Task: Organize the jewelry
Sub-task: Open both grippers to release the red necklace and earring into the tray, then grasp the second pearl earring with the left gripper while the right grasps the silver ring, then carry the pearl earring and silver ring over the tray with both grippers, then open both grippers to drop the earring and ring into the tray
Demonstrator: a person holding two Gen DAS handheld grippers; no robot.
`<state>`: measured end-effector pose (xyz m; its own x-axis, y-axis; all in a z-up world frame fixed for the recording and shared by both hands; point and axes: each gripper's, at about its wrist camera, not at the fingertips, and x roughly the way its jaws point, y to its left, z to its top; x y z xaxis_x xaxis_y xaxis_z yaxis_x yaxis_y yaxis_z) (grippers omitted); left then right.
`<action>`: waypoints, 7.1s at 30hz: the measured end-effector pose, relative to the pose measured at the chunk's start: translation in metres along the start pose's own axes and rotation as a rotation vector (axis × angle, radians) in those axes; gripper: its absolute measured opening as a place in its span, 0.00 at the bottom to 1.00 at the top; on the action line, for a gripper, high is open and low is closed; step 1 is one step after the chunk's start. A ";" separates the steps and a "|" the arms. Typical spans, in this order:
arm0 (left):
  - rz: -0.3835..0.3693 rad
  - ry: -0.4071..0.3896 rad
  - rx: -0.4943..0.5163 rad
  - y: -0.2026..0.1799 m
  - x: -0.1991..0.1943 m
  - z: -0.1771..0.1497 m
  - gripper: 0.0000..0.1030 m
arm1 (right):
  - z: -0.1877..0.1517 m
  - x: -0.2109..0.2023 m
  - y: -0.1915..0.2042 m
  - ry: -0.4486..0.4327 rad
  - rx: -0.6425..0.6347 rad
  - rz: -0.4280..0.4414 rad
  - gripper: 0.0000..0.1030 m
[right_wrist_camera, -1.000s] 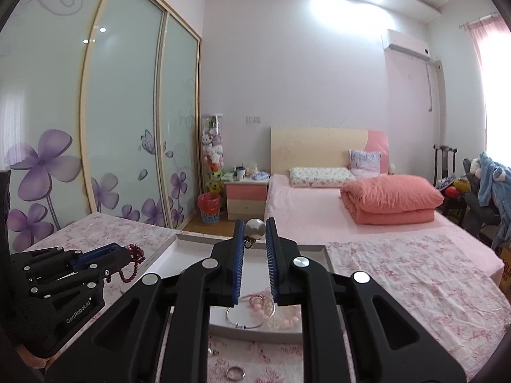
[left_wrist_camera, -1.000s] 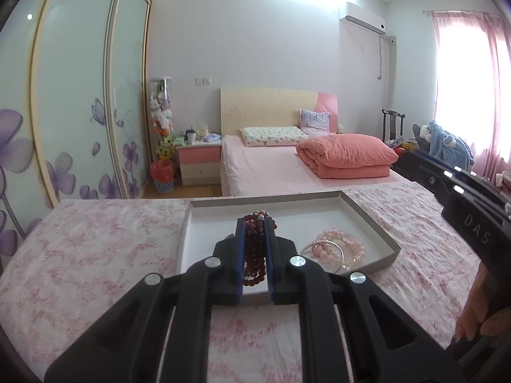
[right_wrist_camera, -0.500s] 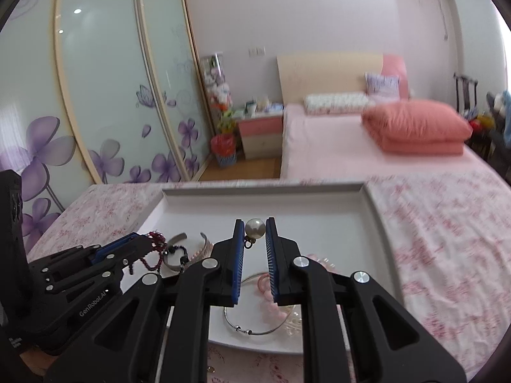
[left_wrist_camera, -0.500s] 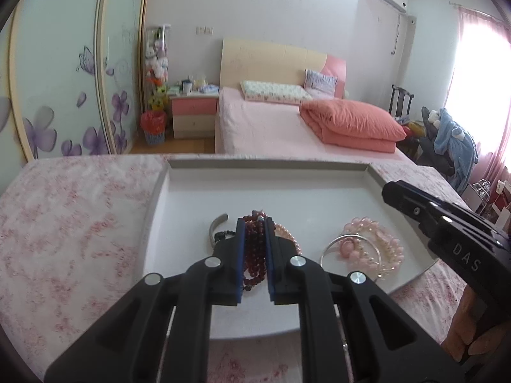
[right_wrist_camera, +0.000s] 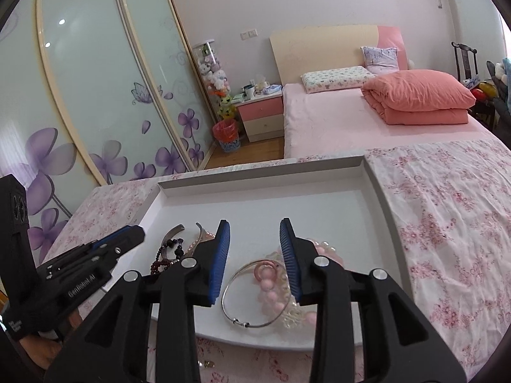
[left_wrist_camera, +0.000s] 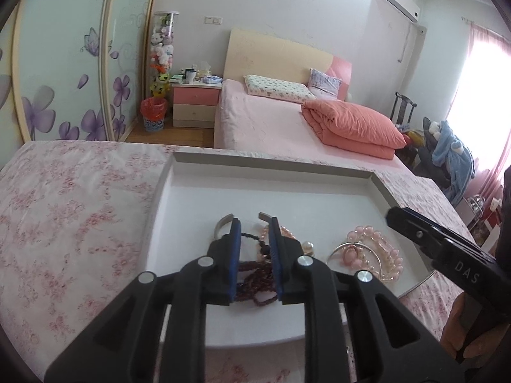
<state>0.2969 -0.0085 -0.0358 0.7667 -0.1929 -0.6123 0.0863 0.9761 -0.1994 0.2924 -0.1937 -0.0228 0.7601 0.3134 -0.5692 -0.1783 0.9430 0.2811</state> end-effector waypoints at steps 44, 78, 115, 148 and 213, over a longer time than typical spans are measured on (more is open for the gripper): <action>0.079 0.184 0.074 0.008 -0.067 -0.079 0.96 | -0.093 -0.031 0.004 0.269 -0.233 -0.153 0.22; 0.157 0.251 0.182 -0.029 -0.027 -0.093 0.16 | -0.091 -0.036 -0.012 0.271 -0.169 -0.179 0.22; 0.124 0.164 0.084 -0.001 -0.067 -0.100 0.15 | -0.088 -0.060 -0.004 0.165 -0.121 -0.149 0.22; 0.135 -0.304 0.134 -0.043 -0.114 -0.035 0.15 | -0.025 -0.125 0.037 -0.423 -0.194 -0.182 0.22; 0.077 -0.158 -0.072 0.029 -0.144 -0.031 0.72 | -0.031 -0.112 0.037 -0.136 -0.103 -0.101 0.77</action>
<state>0.1688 0.0443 0.0229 0.8602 -0.0943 -0.5012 -0.0178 0.9766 -0.2143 0.1809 -0.1906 0.0276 0.8533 0.2056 -0.4792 -0.1548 0.9774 0.1436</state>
